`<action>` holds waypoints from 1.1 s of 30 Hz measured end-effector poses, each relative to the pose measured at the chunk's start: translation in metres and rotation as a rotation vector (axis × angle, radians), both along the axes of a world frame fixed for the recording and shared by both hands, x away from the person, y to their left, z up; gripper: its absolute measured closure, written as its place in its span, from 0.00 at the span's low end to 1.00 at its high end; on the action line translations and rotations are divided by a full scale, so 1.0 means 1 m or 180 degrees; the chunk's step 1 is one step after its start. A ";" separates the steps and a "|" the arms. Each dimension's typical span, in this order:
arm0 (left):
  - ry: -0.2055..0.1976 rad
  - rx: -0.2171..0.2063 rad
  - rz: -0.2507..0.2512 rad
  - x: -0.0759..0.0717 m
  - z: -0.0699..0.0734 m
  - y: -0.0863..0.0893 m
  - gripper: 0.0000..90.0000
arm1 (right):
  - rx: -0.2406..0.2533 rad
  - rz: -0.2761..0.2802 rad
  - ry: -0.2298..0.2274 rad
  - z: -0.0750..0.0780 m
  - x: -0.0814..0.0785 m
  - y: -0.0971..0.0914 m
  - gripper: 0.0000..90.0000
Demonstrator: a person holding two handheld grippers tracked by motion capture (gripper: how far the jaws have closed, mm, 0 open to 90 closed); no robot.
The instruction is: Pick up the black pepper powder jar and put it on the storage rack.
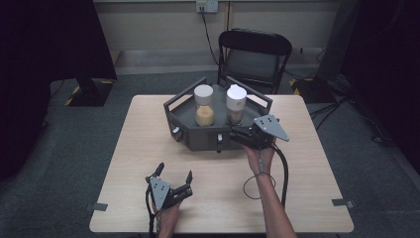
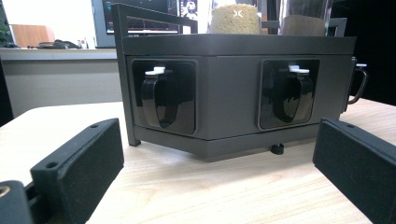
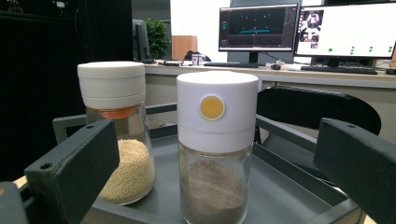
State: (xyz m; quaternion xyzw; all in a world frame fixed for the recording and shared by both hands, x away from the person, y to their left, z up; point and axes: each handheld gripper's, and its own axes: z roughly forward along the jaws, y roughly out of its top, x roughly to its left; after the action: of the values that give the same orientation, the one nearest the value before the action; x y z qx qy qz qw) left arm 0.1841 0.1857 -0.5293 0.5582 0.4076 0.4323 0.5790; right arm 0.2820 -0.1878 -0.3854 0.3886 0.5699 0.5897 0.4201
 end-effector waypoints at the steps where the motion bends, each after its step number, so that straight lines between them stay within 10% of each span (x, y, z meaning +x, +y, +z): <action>1: 0.0000 -0.0001 -0.0001 0.000 0.000 0.000 0.01 | 0.0001 0.0002 0.0001 0.000 -0.001 0.000 0.00; 33: 0.0002 0.0001 0.0002 0.000 0.000 0.000 0.01 | 0.0054 -0.0060 -0.0034 -0.031 -0.049 -0.013 0.00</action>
State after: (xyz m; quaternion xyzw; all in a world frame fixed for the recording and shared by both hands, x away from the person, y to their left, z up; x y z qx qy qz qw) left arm 0.1841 0.1856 -0.5292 0.5583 0.4079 0.4325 0.5787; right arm 0.2329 -0.2010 -0.4168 0.3943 0.5589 0.5926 0.4253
